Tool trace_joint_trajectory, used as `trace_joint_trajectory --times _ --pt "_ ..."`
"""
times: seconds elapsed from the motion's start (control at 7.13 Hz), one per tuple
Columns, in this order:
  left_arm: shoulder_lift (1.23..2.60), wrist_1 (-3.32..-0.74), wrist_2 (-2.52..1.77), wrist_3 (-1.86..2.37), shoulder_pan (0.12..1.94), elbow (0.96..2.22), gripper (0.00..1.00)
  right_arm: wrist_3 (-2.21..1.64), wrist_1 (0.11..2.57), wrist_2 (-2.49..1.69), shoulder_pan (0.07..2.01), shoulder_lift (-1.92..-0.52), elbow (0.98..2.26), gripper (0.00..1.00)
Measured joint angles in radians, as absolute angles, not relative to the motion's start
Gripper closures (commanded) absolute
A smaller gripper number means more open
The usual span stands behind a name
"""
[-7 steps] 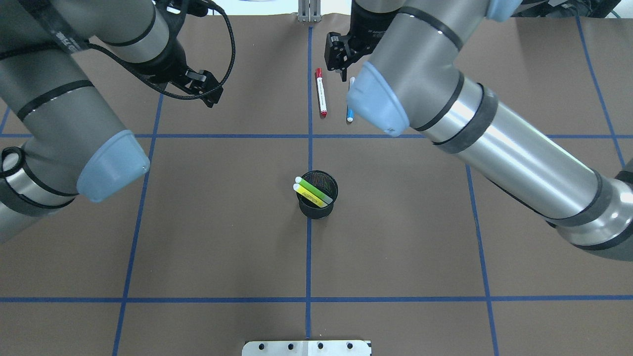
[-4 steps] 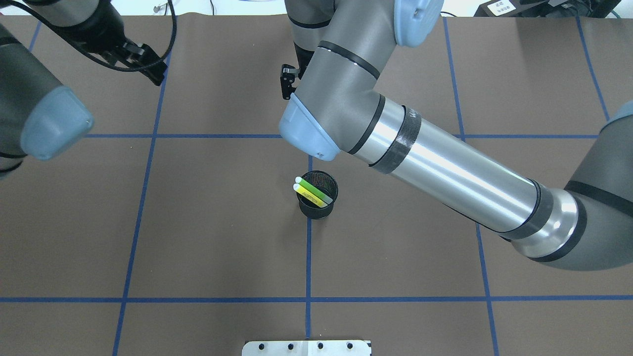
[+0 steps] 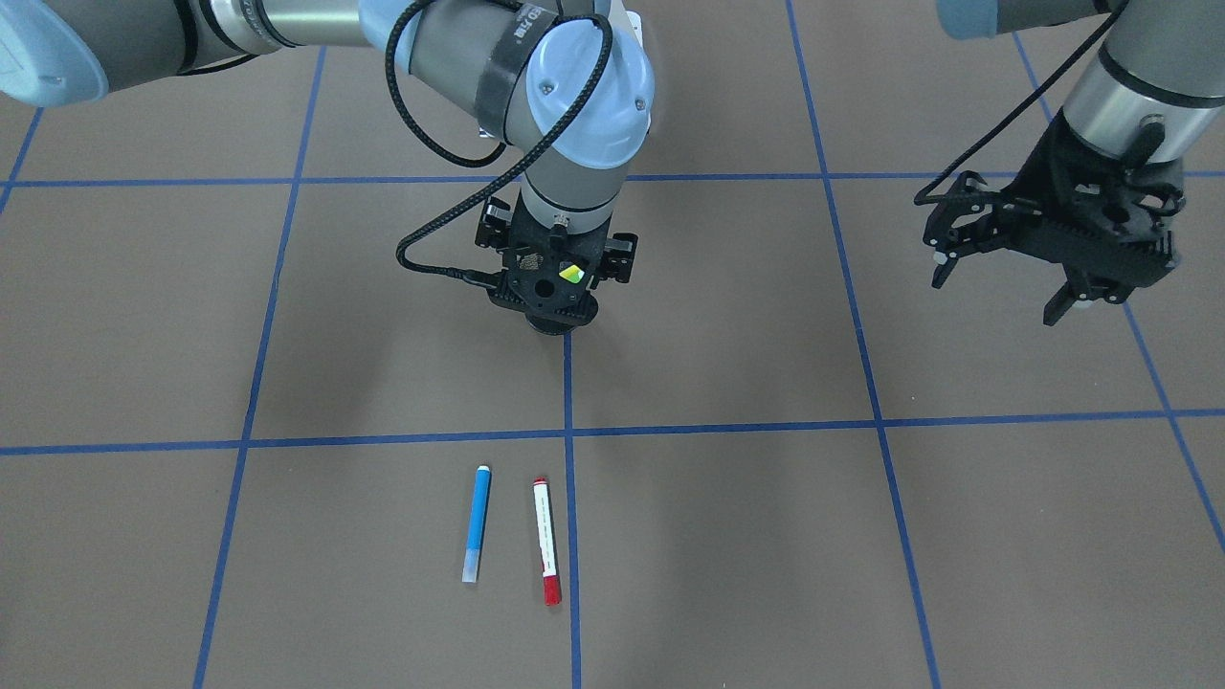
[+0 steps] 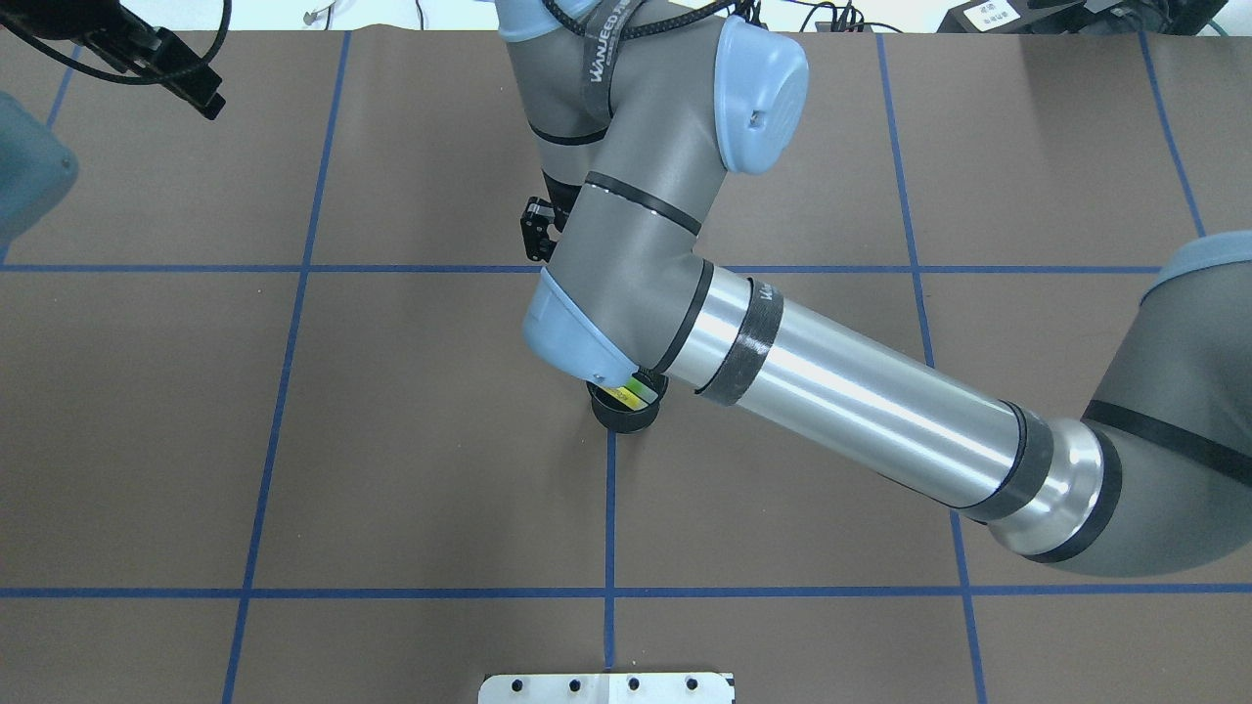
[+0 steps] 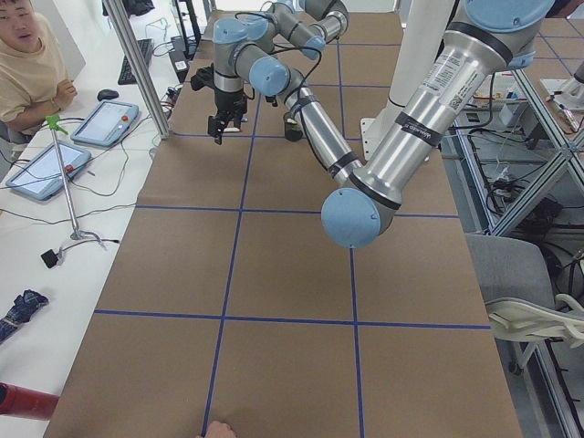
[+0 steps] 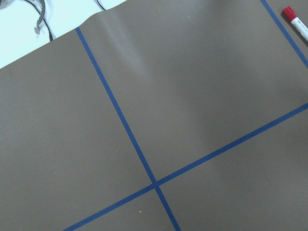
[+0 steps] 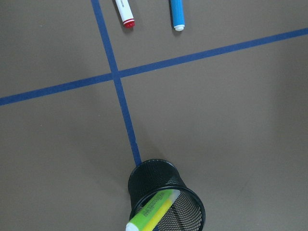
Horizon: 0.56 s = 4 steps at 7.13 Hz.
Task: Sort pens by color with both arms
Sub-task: 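Lower the right gripper into the cup toward the green marker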
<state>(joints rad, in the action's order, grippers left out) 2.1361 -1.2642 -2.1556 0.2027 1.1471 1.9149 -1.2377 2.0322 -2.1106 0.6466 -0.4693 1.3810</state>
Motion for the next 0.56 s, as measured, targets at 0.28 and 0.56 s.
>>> trace_joint_trajectory --times 0.28,0.56 --pt "2.135 -1.264 -2.157 0.191 1.159 1.918 0.0 -1.302 1.935 -2.112 0.62 -0.475 1.312 0.35" --pt "2.136 -1.265 -2.157 0.19 1.161 1.923 0.0 -1.351 1.913 -2.124 0.606 -0.475 1.284 0.51"
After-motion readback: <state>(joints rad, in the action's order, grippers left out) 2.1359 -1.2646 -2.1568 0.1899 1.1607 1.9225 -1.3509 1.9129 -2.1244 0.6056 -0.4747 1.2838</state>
